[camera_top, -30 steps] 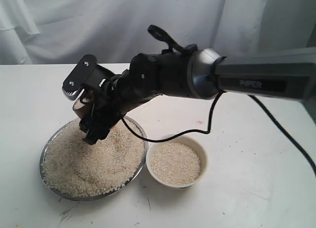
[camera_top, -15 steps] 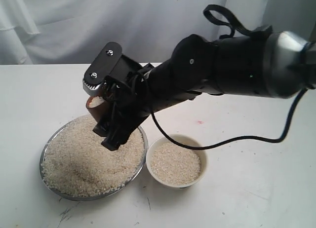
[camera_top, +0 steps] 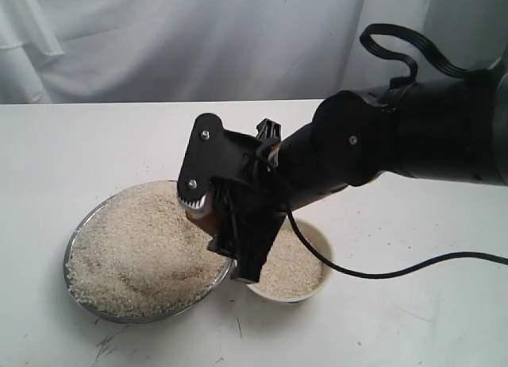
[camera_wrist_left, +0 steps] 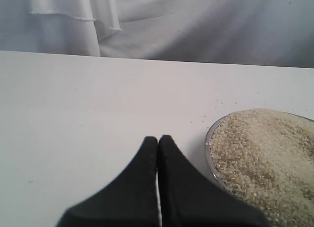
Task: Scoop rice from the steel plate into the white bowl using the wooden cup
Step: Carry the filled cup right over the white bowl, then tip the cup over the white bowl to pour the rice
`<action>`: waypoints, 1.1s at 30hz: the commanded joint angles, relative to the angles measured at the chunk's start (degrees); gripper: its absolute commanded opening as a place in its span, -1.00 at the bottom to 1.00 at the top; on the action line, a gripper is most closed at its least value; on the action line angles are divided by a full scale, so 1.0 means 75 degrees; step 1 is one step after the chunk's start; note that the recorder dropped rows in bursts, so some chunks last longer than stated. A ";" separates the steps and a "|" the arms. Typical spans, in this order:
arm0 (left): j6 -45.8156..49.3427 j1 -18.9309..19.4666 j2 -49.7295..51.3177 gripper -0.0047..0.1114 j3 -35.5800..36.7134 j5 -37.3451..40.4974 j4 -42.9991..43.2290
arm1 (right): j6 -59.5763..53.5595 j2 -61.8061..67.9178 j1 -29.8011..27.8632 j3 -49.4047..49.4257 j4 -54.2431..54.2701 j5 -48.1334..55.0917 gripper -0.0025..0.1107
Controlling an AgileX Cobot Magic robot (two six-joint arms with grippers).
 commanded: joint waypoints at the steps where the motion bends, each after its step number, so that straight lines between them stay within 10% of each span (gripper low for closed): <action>1: -0.0001 0.0014 -0.0032 -0.92 0.0037 -0.0053 -0.0012 | 0.0141 -0.0111 -0.0044 0.0039 -0.1346 0.0601 -0.96; 10: -0.0001 0.0014 -0.0032 -0.92 0.0037 -0.0053 -0.0012 | 0.2594 -0.0404 -0.0044 0.0039 -0.5231 0.1440 -0.96; 33: -0.0001 0.0014 -0.0032 -0.92 0.0037 -0.0053 -0.0012 | 0.2978 0.0389 0.0023 0.0039 -0.6739 0.2277 -0.96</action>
